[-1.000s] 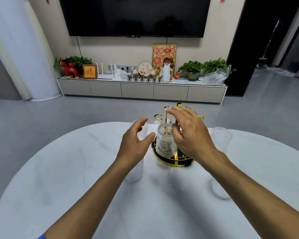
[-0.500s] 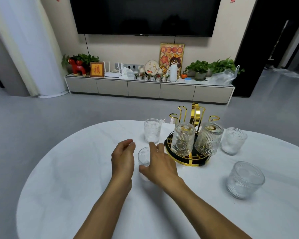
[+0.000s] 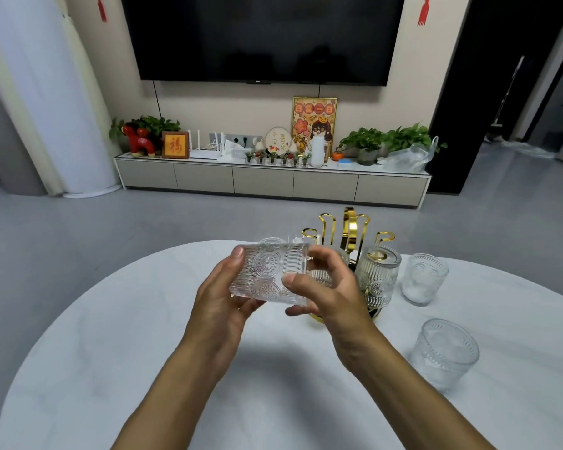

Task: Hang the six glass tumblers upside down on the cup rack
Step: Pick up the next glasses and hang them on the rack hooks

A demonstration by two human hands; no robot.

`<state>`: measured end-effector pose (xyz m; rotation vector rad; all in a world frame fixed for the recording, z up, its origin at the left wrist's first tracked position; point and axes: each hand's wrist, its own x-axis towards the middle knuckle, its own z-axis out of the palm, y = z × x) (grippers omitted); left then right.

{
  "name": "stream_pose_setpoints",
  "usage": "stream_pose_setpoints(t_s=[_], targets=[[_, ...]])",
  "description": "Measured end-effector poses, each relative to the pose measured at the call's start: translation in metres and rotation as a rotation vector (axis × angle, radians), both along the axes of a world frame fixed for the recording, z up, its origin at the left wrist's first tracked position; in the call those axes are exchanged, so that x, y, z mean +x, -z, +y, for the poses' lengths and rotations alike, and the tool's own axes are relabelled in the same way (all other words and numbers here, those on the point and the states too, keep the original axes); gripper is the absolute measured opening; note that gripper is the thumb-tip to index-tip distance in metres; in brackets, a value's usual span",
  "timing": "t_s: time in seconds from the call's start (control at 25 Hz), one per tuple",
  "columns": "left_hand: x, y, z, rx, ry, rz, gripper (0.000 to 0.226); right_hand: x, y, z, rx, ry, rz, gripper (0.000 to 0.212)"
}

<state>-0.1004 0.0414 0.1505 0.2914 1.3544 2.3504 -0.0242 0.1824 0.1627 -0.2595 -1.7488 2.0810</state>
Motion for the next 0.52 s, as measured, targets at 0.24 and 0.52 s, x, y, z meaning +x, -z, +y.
stream_pose_setpoints(t_s=[0.24,0.52], targets=[[-0.015,-0.024,0.016,0.079,-0.017,-0.006,0.023,-0.004,-0.023,0.051,0.099,-0.039,-0.011,0.036],[-0.084,-0.073,0.091,-0.529,-0.168,0.433,0.086,-0.072,-0.033,0.136,1.141,0.473,-0.446,0.039]])
